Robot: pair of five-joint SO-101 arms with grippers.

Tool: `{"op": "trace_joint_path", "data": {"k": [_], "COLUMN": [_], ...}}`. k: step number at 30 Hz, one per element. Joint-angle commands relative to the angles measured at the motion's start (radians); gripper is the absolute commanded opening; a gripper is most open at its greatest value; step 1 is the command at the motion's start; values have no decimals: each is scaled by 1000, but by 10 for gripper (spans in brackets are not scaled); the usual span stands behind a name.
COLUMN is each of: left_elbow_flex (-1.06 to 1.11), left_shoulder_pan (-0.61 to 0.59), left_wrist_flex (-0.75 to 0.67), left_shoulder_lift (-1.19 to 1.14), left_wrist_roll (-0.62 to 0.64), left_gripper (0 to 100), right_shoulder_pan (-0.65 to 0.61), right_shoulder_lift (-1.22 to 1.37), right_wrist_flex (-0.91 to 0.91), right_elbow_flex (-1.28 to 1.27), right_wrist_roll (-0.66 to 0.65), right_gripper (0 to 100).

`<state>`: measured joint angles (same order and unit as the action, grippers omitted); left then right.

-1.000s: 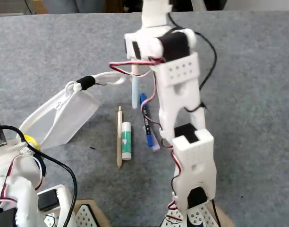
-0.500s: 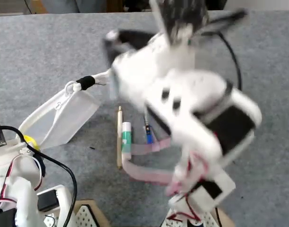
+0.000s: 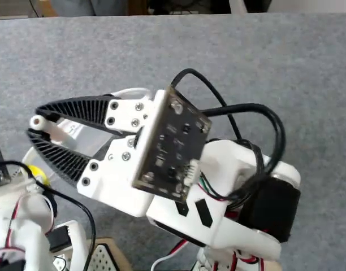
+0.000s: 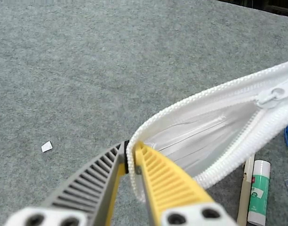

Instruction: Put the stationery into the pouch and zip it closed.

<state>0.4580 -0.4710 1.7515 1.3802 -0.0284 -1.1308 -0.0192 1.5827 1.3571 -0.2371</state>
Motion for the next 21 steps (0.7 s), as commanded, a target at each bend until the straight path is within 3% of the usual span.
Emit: {"op": "trace_joint_path", "data": {"k": [1, 21], "left_elbow_flex": [12, 18], "left_shoulder_pan": [-15, -13], "left_wrist_flex": [6, 0], "left_shoulder_lift": [40, 34], "left_wrist_roll": [2, 2], "left_gripper": [27, 27], "right_shoulder_pan": [-17, 17], "right_shoulder_lift": [-16, 186], "right_wrist_flex": [-89, -43], "right_elbow_flex": [-5, 5], "right_wrist_roll": [-9, 37], "right_gripper": [12, 12]}}
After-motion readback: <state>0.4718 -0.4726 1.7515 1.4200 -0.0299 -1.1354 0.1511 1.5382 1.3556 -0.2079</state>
